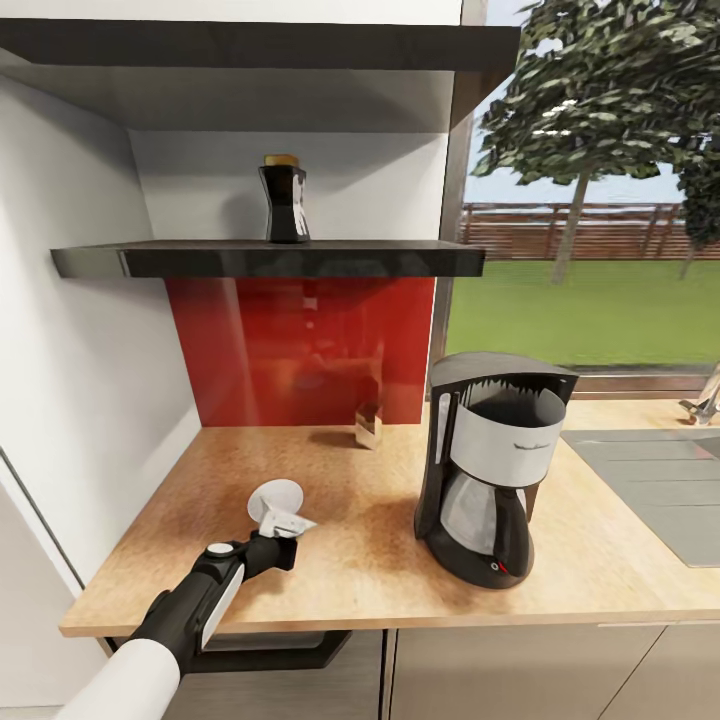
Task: Set up a coffee station on the kitchen countertop: keep the coffee maker on the countertop, move the bottle of coffee from the kitchen shelf to the counter next to the coffee maker, place a paper coffee filter on top of the coffee maker, put the saucer next to the coffee maker with the coffee cup on the saucer, and place the electric kettle next to the coffee maker.
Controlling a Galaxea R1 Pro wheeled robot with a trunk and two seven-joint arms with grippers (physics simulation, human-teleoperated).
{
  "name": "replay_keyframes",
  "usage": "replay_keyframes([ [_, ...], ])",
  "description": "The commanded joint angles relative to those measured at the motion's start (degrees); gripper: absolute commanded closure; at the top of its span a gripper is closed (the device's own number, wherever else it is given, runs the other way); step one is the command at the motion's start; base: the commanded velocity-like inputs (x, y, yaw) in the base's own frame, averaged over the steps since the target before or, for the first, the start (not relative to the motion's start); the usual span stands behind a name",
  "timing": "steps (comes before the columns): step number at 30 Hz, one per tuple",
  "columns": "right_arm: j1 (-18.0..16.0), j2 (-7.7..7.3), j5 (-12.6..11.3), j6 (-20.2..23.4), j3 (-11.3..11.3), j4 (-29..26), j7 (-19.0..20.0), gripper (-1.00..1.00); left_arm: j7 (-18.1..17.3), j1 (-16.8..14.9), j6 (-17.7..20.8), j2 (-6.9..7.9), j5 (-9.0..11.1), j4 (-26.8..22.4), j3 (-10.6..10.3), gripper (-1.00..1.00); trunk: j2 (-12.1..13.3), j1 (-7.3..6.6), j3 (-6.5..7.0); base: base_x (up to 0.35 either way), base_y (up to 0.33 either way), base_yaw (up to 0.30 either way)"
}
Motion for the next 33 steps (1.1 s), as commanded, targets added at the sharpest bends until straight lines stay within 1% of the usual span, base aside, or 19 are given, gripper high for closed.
replay_keyframes([
  [1, 0.0, 0.05, 0.0, -0.2, -0.4, 0.0, 0.1, -1.0, -0.1, 0.0, 0.2, 0.06, -0.9, 2.5, 0.0, 1.0, -0.1, 0.04, -0.14, 0.0, 0.0, 0.0],
  [18, 0.0, 0.08, 0.0, -0.2, -0.3, 0.0, 0.1, -1.0, -0.1, 0.0, 0.1, 0.06, -0.6, 2.5, 0.0, 1.0, -0.1, 0.04, -0.14, 0.0, 0.0, 0.0],
  [19, 0.0, 0.08, 0.0, -0.2, -0.3, 0.0, 0.1, -1.0, -0.4, 0.0, 0.1, -0.08, -0.3, 2.3, -0.1, 1.0, -0.1, 0.04, -0.14, 0.0, 0.0, 0.0],
  [33, 0.0, 0.17, 0.0, -0.3, -0.3, 0.0, 0.1, -1.0, -0.7, 0.0, 0.2, -0.72, -0.3, 1.3, -0.2, 1.0, -0.1, 0.04, -0.14, -0.005, -0.001, 0.0],
])
